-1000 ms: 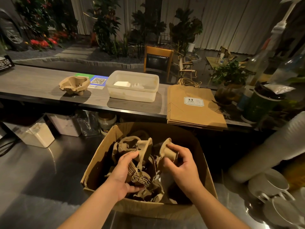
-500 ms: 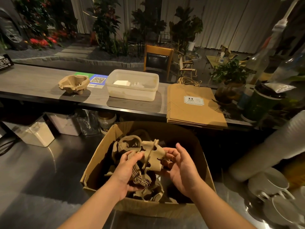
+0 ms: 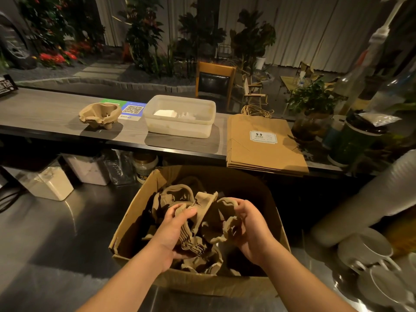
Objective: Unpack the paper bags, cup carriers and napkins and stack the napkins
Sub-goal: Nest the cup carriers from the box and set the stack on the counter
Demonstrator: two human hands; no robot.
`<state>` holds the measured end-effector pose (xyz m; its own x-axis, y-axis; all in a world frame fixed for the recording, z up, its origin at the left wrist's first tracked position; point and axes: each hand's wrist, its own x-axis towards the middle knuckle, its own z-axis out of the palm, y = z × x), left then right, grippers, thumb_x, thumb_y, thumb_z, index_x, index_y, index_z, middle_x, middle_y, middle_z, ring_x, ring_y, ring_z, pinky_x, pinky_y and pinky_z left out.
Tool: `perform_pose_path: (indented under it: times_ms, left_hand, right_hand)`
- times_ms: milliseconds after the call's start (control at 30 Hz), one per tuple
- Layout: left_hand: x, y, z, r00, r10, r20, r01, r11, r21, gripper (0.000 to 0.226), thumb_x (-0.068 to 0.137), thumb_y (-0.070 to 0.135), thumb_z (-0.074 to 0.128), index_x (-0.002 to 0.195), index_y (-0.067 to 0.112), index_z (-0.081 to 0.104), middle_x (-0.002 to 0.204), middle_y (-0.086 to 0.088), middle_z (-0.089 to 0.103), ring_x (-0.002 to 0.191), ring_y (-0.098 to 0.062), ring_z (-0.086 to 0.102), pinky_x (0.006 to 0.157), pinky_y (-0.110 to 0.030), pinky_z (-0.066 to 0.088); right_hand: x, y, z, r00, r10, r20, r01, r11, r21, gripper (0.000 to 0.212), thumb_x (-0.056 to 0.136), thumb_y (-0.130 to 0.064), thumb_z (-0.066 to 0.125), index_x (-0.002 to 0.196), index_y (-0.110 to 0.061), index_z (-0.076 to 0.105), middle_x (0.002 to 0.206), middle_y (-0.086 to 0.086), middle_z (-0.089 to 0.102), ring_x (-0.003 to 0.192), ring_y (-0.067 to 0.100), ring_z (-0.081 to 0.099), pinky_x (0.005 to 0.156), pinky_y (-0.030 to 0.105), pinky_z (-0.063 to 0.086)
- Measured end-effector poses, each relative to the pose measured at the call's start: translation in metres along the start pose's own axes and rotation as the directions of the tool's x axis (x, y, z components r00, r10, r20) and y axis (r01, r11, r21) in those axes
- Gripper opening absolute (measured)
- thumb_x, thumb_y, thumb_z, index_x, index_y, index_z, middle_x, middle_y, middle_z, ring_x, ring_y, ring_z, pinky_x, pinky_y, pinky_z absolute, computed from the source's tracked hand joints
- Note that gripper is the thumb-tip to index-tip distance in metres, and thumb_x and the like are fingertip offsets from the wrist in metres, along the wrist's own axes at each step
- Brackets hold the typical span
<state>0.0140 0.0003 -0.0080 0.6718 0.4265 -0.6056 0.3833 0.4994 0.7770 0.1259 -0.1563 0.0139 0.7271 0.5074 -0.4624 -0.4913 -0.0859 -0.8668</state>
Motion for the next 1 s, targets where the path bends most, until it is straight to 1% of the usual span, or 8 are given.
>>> perform_pose_path:
  times_ms: [167,333,467,600,700,767,900,1000]
  left_hand:
    - [-0.001,-0.002,0.001,0.999,-0.038,0.019,0.039,0.996,-0.084,0.061,0.078,0.052,0.075,0.135,0.039,0.054,0.130,-0.011,0.061,0.115,-0.039,0.059,0.087,-0.058,0.054]
    - [0.000,-0.003,0.004,0.993,-0.113,0.027,0.116,0.974,-0.194,0.079,0.058,0.058,0.079,0.128,0.023,0.067,0.118,-0.019,0.073,0.113,-0.043,0.064,0.096,-0.063,0.052]
    - [-0.002,0.000,0.002,0.992,-0.105,0.076,0.120,0.962,-0.247,0.072,0.062,0.058,0.074,0.120,0.015,0.075,0.106,-0.019,0.078,0.114,-0.044,0.064,0.095,-0.060,0.052]
    - [-0.003,0.003,-0.003,0.993,-0.083,0.090,0.103,0.962,-0.254,0.078,0.057,0.062,0.074,0.121,0.017,0.076,0.113,-0.019,0.077,0.117,-0.044,0.062,0.091,-0.058,0.054]
    - [-0.004,0.003,-0.003,0.993,-0.081,0.088,0.100,0.963,-0.249,0.078,0.057,0.062,0.074,0.119,0.017,0.077,0.112,-0.019,0.077,0.117,-0.044,0.063,0.090,-0.057,0.054]
    - [-0.005,0.003,-0.002,0.993,-0.085,0.085,0.105,0.959,-0.264,0.077,0.056,0.062,0.075,0.118,0.016,0.077,0.110,-0.021,0.077,0.117,-0.045,0.062,0.092,-0.058,0.054]
    - [-0.006,0.001,-0.002,0.993,-0.092,0.080,0.111,0.952,-0.285,0.074,0.063,0.062,0.074,0.120,0.014,0.076,0.111,-0.022,0.076,0.116,-0.046,0.063,0.093,-0.058,0.054]
    - [-0.008,0.000,0.002,0.991,-0.094,0.096,0.114,0.966,-0.233,0.070,0.068,0.064,0.071,0.122,0.018,0.075,0.114,-0.019,0.076,0.116,-0.045,0.064,0.095,-0.060,0.054]
  right_hand:
    - [0.000,0.001,0.001,0.993,0.034,-0.112,-0.030,0.999,0.038,0.048,0.104,-0.043,0.033,0.114,-0.017,0.072,0.109,0.013,0.076,0.110,0.032,0.068,0.102,0.057,0.051]
    - [0.005,-0.004,0.002,0.988,0.019,-0.152,-0.002,0.994,0.111,0.046,0.108,-0.049,0.033,0.114,-0.017,0.066,0.103,0.015,0.077,0.098,0.035,0.075,0.086,0.063,0.058]
    - [0.005,-0.003,0.005,0.983,-0.081,-0.162,0.043,0.974,-0.223,0.038,0.106,-0.039,0.042,0.100,-0.016,0.071,0.096,0.013,0.075,0.095,0.029,0.073,0.089,0.052,0.060]
    - [0.006,-0.005,-0.003,0.989,-0.121,-0.089,0.075,0.914,-0.399,0.011,0.094,-0.026,0.065,0.095,-0.018,0.073,0.093,0.006,0.074,0.089,0.023,0.069,0.076,0.041,0.059]
    - [0.008,-0.002,-0.007,0.997,-0.056,-0.046,0.038,0.943,-0.331,0.011,0.094,-0.022,0.067,0.102,-0.023,0.074,0.099,0.004,0.077,0.097,0.028,0.073,0.084,0.047,0.061]
    - [0.007,-0.002,-0.007,0.998,-0.033,-0.048,0.021,0.973,-0.231,0.012,0.097,-0.017,0.064,0.104,-0.015,0.074,0.103,0.009,0.076,0.098,0.030,0.074,0.083,0.045,0.062]
    - [0.005,0.001,-0.008,0.999,-0.025,-0.028,0.021,0.990,-0.136,0.017,0.094,-0.007,0.066,0.111,-0.007,0.065,0.112,0.018,0.071,0.100,0.037,0.073,0.083,0.056,0.062]
    - [0.004,0.007,-0.003,0.997,-0.060,-0.051,0.049,0.980,-0.193,0.019,0.097,-0.024,0.067,0.116,-0.018,0.067,0.105,0.006,0.076,0.098,0.027,0.074,0.082,0.049,0.062]
